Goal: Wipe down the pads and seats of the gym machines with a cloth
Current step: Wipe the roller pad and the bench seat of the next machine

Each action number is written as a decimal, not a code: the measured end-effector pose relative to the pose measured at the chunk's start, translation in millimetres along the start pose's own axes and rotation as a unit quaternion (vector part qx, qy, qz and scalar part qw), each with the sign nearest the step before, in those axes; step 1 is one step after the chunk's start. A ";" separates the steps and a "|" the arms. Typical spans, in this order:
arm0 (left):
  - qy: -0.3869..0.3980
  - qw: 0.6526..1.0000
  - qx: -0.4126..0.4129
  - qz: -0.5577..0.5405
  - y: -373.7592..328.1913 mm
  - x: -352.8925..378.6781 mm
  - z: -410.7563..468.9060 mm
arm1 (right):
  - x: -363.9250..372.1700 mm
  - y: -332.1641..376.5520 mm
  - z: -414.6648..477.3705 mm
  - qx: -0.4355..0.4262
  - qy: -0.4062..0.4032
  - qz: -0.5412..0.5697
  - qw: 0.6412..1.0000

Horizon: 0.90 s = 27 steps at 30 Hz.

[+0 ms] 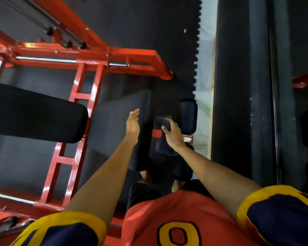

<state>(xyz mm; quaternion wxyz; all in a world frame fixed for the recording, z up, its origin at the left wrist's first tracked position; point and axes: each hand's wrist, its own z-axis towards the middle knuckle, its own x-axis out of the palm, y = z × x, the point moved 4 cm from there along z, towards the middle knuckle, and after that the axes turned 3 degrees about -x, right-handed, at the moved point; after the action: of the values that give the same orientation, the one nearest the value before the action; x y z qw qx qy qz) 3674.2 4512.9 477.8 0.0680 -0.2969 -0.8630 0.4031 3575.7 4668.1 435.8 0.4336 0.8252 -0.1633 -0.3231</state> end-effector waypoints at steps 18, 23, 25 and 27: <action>0.059 0.887 0.242 0.388 -6.8 -47.0 149.4 | 112.5 52.9 61.2 -0.030 -0.211 -0.069 0.975; 0.060 0.807 0.333 0.484 9.2 -45.4 174.9 | 127.3 42.0 69.0 -0.016 -0.276 -0.244 0.930; 0.046 0.806 0.334 0.487 16.3 -47.2 177.2 | 129.7 42.2 69.6 0.009 -0.318 -0.252 0.914; 0.030 0.806 0.336 0.487 19.1 -45.4 180.7 | 133.7 44.3 74.6 0.005 -0.331 -0.254 0.909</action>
<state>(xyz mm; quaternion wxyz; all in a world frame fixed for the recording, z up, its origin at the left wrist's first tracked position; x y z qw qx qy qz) 3655.5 4378.2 349.0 -0.0159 -0.6482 -0.4131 0.6395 3624.5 4523.8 388.8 0.2540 0.6866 -0.0839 -0.6761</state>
